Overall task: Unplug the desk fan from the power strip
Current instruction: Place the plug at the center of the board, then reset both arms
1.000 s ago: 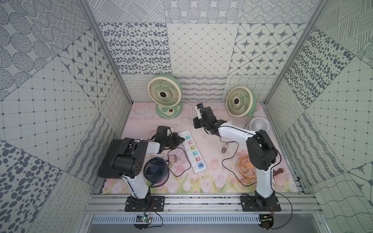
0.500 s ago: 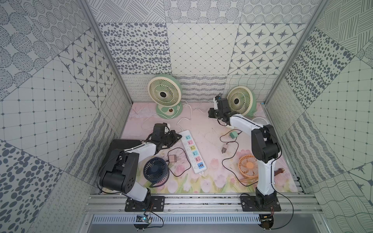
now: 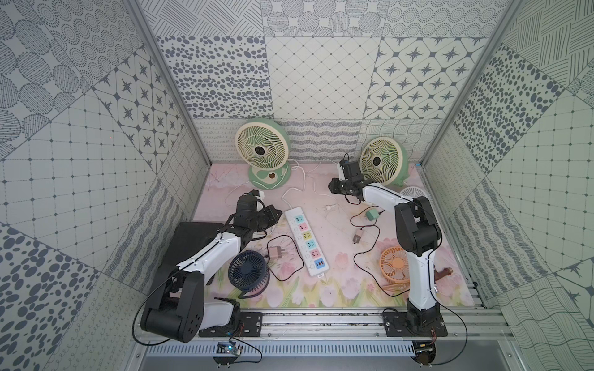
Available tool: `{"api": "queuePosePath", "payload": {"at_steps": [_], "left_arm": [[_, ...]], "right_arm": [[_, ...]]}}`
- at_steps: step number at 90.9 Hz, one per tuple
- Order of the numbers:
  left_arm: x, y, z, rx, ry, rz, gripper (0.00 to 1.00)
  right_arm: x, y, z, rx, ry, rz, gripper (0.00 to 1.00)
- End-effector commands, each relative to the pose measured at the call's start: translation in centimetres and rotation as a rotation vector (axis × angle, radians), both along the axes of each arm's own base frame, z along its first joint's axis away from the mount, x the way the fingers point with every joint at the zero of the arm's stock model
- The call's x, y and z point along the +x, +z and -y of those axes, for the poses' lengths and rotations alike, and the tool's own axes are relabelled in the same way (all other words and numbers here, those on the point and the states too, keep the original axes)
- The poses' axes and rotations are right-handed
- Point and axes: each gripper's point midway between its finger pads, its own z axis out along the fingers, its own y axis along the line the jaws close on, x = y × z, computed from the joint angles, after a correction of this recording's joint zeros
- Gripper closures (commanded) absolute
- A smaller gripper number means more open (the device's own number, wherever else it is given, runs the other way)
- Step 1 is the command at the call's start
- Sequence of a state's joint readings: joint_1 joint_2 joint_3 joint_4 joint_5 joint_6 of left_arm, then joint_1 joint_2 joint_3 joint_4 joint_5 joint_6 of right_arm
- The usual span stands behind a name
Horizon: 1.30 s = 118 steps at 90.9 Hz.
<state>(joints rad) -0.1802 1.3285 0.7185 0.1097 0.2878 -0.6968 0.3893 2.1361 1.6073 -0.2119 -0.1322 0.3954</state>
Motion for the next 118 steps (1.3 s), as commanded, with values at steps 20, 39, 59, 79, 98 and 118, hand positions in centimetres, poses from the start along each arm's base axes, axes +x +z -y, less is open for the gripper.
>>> {"api": "queuePosePath", "payload": {"at_steps": [20, 39, 59, 79, 98, 118], "left_arm": [[0.3, 2.1, -5.8, 0.382, 0.084, 0.191, 0.97], [0.3, 2.0, -8.1, 0.524, 0.129, 0.263, 0.69], [0.5, 0.0, -9.5, 0.596, 0.157, 0.235, 0.3], [0.5, -1.7, -10.0, 0.634, 0.144, 0.258, 0.02], [0.6, -2.7, -10.2, 0.67, 0.142, 0.34, 0.01], [1.5, -4.3, -9.6, 0.694, 0.092, 0.381, 0.01]], "right_arm": [[-2.3, 9.9, 5.9, -0.019, -0.02, 0.197, 0.55], [-6.2, 11.6, 12.3, -0.081, -0.087, 0.253, 0.38], [-10.4, 9.3, 20.1, -0.14, -0.234, 0.288, 0.22], [-13.1, 5.5, 25.3, -0.198, -0.379, 0.337, 0.06], [-12.7, 3.6, 25.9, -0.233, -0.38, 0.385, 0.03], [-12.2, 2.6, 25.4, -0.23, -0.349, 0.439, 0.03]]}}
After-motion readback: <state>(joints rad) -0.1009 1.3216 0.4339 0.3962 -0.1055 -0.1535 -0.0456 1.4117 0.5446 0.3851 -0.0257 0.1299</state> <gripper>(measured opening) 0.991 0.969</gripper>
